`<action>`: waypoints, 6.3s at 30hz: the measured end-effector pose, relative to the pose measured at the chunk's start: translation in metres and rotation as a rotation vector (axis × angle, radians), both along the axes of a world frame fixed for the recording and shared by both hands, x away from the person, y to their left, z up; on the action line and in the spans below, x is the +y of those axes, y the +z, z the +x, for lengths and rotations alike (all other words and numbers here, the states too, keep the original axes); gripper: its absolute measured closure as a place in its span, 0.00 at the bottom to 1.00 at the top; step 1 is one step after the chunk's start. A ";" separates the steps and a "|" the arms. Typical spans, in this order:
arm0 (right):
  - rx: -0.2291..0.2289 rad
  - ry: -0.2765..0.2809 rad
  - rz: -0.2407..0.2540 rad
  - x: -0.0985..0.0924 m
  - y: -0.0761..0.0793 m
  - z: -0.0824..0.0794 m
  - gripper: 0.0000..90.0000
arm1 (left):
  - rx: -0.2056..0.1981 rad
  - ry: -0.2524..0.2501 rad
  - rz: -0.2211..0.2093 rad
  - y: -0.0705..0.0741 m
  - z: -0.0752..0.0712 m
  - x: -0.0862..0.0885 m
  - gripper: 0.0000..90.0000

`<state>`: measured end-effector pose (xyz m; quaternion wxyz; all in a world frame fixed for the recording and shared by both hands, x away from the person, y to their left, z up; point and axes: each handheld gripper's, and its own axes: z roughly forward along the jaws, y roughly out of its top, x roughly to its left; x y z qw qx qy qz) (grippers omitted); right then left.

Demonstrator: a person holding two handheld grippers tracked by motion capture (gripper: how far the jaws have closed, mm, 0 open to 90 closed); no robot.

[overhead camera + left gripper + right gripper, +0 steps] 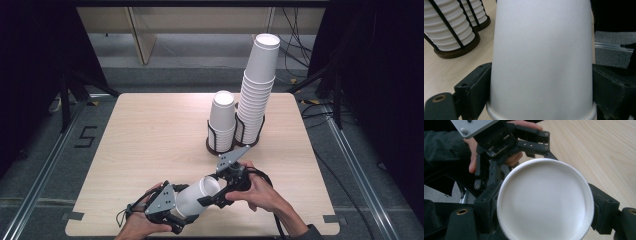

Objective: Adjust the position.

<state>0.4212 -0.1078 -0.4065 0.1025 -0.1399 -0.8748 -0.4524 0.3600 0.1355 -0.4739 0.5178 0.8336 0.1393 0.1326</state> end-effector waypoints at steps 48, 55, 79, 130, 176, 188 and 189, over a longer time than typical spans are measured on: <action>-0.044 0.025 -0.027 -0.017 0.007 0.006 0.19 | -0.003 -0.015 0.072 0.004 0.002 0.000 0.21; -0.160 0.062 -0.130 -0.017 0.018 -0.002 0.20 | 0.005 -0.021 0.129 0.004 0.002 -0.001 0.21; -0.343 0.241 -0.472 0.026 -0.007 -0.030 0.19 | 0.021 -0.076 0.239 0.003 -0.005 -0.011 0.21; -0.363 0.257 -0.448 0.006 -0.006 -0.019 0.27 | 0.075 -0.059 -0.065 0.007 0.001 0.005 0.17; -0.317 0.020 -0.065 -0.018 -0.003 0.002 0.26 | 0.172 0.142 -0.323 0.010 0.012 0.019 0.16; -0.287 0.073 -0.010 -0.013 -0.008 -0.001 0.26 | 0.178 0.114 -0.346 0.011 0.011 0.017 0.16; -0.286 0.079 -0.003 -0.012 -0.010 -0.001 0.26 | 0.175 0.110 -0.346 0.011 0.011 0.017 0.14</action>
